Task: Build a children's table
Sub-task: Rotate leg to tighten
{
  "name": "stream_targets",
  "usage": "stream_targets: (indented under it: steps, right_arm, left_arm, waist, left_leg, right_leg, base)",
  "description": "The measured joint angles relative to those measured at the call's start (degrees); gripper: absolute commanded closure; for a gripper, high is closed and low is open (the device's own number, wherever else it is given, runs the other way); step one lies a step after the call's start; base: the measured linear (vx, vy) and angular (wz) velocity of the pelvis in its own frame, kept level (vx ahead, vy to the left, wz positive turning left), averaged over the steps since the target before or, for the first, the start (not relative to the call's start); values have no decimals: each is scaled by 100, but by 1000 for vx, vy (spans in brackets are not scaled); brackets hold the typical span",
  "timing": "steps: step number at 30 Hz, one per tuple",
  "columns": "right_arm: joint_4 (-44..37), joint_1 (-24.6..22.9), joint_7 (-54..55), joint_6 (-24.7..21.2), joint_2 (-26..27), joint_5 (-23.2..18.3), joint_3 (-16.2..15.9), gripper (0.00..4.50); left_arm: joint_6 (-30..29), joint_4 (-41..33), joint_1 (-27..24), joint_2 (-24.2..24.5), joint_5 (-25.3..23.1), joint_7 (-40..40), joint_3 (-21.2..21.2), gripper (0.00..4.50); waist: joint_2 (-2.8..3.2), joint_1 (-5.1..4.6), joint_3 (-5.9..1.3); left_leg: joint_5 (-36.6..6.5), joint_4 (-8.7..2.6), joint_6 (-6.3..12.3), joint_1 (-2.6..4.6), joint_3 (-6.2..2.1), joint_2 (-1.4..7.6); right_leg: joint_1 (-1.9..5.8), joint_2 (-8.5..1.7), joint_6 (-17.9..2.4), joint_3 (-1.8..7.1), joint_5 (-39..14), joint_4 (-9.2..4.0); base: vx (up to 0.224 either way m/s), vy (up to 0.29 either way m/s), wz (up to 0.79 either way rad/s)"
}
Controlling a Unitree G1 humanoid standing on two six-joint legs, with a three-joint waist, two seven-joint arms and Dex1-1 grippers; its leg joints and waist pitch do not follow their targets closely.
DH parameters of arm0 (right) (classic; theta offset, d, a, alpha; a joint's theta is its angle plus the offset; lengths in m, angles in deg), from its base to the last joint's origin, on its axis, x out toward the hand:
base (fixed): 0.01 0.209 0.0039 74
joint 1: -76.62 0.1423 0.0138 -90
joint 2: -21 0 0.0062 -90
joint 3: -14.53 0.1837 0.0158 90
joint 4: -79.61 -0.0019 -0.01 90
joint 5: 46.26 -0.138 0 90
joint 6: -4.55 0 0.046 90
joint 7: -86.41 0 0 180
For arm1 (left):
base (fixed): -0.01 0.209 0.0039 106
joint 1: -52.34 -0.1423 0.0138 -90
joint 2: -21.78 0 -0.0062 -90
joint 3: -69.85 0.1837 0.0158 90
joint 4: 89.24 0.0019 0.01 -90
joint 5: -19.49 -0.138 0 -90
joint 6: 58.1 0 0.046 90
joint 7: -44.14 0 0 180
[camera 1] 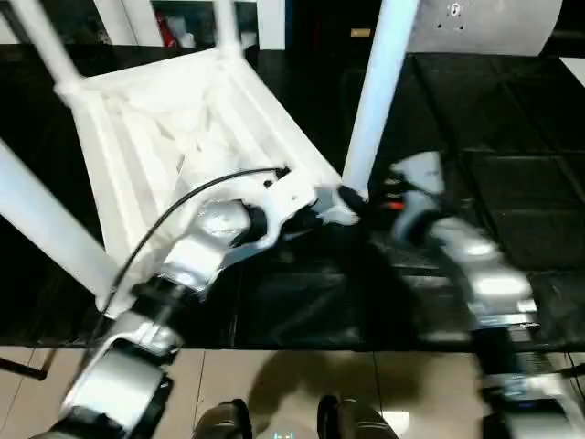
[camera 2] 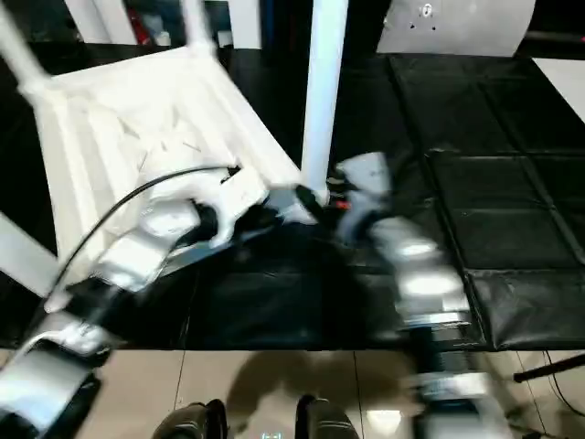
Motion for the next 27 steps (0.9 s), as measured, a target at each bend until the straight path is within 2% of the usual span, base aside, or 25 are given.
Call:
stream_targets:
  steps: [5, 9, 14, 17, 18, 20, 23, 24, 27]
  right_arm:
    - [35, -2, -1634, 442, -728, -309, -215, 42]
    - [152, 1, -2562, 616, -926, -533, -410, 42]
    - [303, 34, -3332, 608, -1059, -683, -561, 102]
    - [360, 132, -3715, 634, -1171, -712, -771, 114]
    - [440, 158, -3804, 666, -1182, -710, -820, 114]
    - [556, 160, -3925, 698, -1195, -692, -915, 148]
    - [740, 197, -4081, 716, -1191, -648, -972, 161]
    - [783, 235, -4119, 717, -1190, -642, -973, 189]
    - [892, 344, -4259, 720, -1196, -639, -1026, 200]
  left_arm:
    - [459, -139, -217, 519, 256, 921, 48, 450]
    - [735, -180, -272, 801, 373, 1545, 121, 450]
    - [921, -321, -344, 1032, 522, 2138, 239, 450]
    - [987, -367, -344, 1105, 530, 2364, 308, 450]
    - [1013, -367, -344, 1114, 531, 2420, 321, 450]
    - [1049, -367, -344, 1117, 533, 2506, 341, 450]
    - [1059, -369, -344, 1120, 538, 2602, 364, 450]
    - [1059, -379, -344, 1127, 540, 2627, 373, 450]
    - [1055, -416, -352, 1134, 543, 2632, 390, 450]
  waist:
    - [-1, 61, 0]
    - [-1, 115, 0]
    - [-2, 230, -1]
    - [-4, 268, -2]
    - [-5, 277, -2]
    - [-6, 301, -2]
    - [-7, 320, -1]
    - [-8, 320, -1]
    - [-11, 321, -1]
  left_leg:
    - [2, 18, 2, 8, 3, 6]
    - [3, 29, 2, 10, 14, 11]
    - [1, 47, 5, -2, 26, 11]
    - [-1, 62, 7, -7, 27, 11]
    - [-1, 68, 8, -7, 27, 11]
    - [-1, 78, 8, -7, 32, 11]
    - [0, 86, 8, -7, 43, 11]
    - [0, 86, 8, -5, 46, 11]
    - [3, 87, 13, -6, 54, 11]
  right_leg:
    - [6, 0, 0, 0, 0, 21]
    - [8, -2, 0, 0, 0, 29]
    - [3, -10, 0, 0, 0, 33]
    - [2, -16, 0, -3, 0, 43]
    - [2, -18, -1, -4, -1, 48]
    - [2, -23, -1, -5, -1, 57]
    - [1, -34, 0, -6, -1, 70]
    - [2, -37, 0, -6, -1, 71]
    - [2, -46, 0, -11, -1, 74]
  base:
    - [0, 0, 0]
    - [0, 0, 0]
    - [0, 0, 0]
    - [0, 0, 0]
    - [0, 0, 0]
    - [0, 0, 0]
    - [0, 0, 0]
    - [0, 0, 0]
    - [0, 0, 0]
